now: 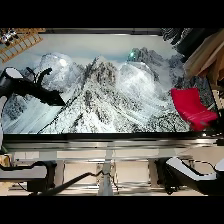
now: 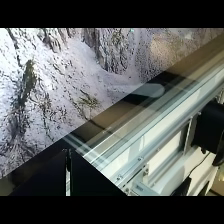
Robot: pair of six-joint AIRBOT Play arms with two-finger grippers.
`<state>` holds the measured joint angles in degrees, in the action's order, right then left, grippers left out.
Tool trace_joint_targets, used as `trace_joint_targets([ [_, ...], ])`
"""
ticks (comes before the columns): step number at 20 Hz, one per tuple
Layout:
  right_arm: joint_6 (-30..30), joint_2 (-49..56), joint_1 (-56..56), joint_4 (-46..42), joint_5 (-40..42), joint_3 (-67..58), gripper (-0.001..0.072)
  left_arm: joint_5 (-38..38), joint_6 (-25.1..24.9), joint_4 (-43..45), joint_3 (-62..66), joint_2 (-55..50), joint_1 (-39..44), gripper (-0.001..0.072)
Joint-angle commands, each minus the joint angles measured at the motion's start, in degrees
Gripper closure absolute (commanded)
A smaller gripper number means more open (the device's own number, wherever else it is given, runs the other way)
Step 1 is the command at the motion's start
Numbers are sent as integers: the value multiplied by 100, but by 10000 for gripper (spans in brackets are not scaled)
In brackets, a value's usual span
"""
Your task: Fold the clothes and pants, and hang the long-sleeved shirts on hangers.
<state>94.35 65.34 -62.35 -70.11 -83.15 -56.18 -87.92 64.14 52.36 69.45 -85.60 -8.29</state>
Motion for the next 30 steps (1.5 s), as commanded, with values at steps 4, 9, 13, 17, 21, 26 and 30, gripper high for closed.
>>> trace_joint_targets([
  [4, -369, -315, -533, -903, -861, -146, 392, -13, 743, 1930, 800, 369, -105, 699],
  [9, -1095, -317, 1113, 1982, -629, -1574, 290, 481, 1521, 3482, 2000, 1224, -422, 698],
  [13, -1453, -315, 4072, 975, 855, -1119, 700, 1274, 1845, 3462, 1998, 1910, -767, 698],
  [17, -1460, -315, 6006, -809, 3246, -916, 673, 1272, 2098, 3462, 1996, 2033, -807, 698],
  [21, -1456, -319, 6518, -793, 4979, -916, 221, 1272, 2098, 3462, 1996, 2009, -807, 698],
  [26, -1453, -319, 6555, -780, 5871, -916, 217, 1272, 2098, 3462, 1996, 2009, -807, 698],
  [30, -1453, -319, 6555, -778, 5941, -916, 217, 1272, 2098, 3462, 1996, 2009, -807, 698],
])
